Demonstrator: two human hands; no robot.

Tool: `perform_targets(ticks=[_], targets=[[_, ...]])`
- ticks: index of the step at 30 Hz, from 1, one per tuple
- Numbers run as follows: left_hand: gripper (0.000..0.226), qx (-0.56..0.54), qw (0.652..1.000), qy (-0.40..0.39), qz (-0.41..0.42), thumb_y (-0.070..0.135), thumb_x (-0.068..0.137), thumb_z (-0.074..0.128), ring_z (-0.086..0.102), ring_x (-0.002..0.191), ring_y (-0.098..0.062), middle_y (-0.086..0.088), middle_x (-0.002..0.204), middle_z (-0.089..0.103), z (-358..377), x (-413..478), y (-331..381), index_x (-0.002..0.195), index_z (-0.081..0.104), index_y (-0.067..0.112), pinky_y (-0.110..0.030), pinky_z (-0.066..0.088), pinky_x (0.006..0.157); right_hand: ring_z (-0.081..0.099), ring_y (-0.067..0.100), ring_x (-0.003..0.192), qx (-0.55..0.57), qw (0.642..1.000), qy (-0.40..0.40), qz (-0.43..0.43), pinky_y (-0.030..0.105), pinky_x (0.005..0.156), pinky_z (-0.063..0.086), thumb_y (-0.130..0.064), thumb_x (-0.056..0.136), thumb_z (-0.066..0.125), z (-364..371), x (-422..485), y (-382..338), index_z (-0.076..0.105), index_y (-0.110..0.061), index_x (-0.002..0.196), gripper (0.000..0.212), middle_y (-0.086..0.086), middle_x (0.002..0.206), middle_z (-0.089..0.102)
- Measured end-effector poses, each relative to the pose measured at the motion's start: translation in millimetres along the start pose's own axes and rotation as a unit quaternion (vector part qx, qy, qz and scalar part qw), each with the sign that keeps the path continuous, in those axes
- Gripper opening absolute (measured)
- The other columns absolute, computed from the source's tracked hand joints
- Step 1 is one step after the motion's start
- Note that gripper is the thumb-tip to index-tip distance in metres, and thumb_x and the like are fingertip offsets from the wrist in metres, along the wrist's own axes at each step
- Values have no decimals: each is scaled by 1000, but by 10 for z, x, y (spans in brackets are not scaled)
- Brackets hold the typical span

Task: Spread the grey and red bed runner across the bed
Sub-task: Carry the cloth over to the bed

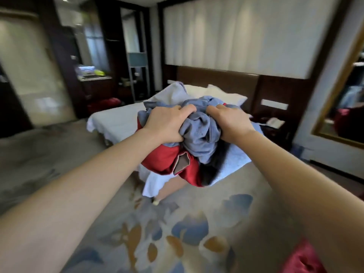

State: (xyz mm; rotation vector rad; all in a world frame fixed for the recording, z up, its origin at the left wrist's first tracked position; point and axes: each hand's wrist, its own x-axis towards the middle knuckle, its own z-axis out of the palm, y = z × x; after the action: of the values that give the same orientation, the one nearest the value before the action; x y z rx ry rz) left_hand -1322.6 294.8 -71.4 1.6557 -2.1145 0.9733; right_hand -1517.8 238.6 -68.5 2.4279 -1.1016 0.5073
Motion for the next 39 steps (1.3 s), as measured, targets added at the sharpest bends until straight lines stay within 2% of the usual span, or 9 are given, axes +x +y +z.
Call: perform_targets(ticks=[4, 9, 13, 21, 29, 39], targets=[[63, 50, 997, -31, -56, 32, 57, 70, 62, 55, -30, -1, 79, 65, -96, -333, -395, 116, 50, 23, -21, 20, 40, 57, 35, 93, 39, 997, 28, -61, 38, 61, 43, -21, 85, 58, 175, 379, -419, 49, -15, 113, 30, 11, 97, 56], [62, 79, 988, -75, -107, 30, 61, 68, 61, 60, -30, -1, 82, 63, -208, -757, -861, 119, 48, 24, -26, 30, 42, 59, 34, 91, 76, 988, 31, -130, 38, 62, 44, -24, 86, 57, 291, 771, -998, 49, -14, 111, 28, 12, 98, 57], [62, 102, 981, -99, -129, 30, 62, 67, 61, 60, -30, 0, 83, 63, -317, -989, -1218, 120, 47, 25, -26, 29, 41, 59, 35, 87, 97, 982, 46, -154, 35, 57, 37, -24, 85, 58, 340, 1023, -1435, 50, -12, 111, 30, 12, 96, 57], [64, 119, 976, -101, -150, 34, 62, 68, 63, 65, -30, 0, 86, 65, -400, -1374, -1961, 122, 46, 26, -27, 32, 44, 60, 35, 86, 97, 975, 67, -187, 36, 59, 40, -25, 84, 57, 327, 1499, -2163, 49, -14, 110, 29, 11, 98, 56], [65, 123, 974, -109, -154, 37, 62, 69, 63, 68, -30, -1, 89, 65, -310, -1415, -2492, 122, 45, 26, -28, 36, 45, 62, 35, 85, 98, 973, 85, -191, 32, 55, 31, -27, 85, 60, 372, 1946, -2497, 50, -13, 110, 30, 12, 99, 58], [66, 123, 970, -111, -177, 37, 64, 68, 63, 70, -30, -1, 92, 64, 275, -1061, -3160, 124, 43, 26, -31, 41, 47, 62, 34, 79, 100, 965, 111, -214, 31, 52, 27, -26, 84, 60, 836, 2846, -2530, 51, -11, 107, 28, 11, 93, 59]])
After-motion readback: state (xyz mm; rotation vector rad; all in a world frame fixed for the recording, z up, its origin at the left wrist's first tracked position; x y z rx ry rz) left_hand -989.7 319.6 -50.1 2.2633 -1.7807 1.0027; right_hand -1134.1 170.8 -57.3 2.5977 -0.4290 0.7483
